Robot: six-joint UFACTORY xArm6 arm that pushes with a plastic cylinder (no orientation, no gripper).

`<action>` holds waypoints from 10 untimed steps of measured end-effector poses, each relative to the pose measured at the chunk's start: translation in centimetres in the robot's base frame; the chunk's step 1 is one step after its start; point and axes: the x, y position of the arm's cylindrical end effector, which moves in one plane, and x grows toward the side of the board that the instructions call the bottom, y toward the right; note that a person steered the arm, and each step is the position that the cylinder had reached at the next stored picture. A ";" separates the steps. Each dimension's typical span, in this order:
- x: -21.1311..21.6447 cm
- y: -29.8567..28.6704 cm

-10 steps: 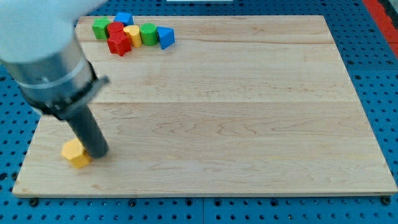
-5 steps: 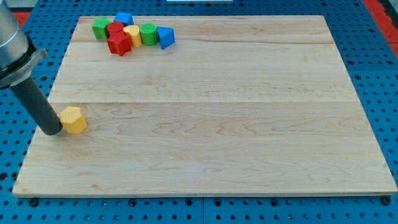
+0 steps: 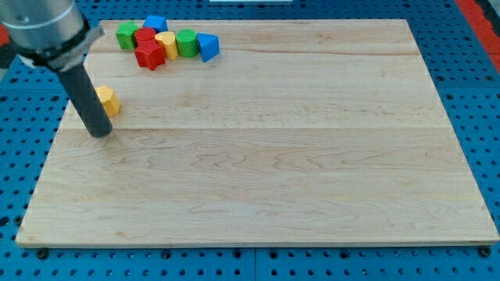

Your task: Place the hexagon into the group of blocks

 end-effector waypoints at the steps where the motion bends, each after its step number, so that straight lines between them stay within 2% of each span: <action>1: 0.7 -3.3; 2: -5.3 -3.5; 3: -9.3 -3.0; 4: -8.5 -3.6; 6: -7.8 1.9; 7: -10.2 -1.5; 9: -12.9 -1.7; 10: -17.6 -1.5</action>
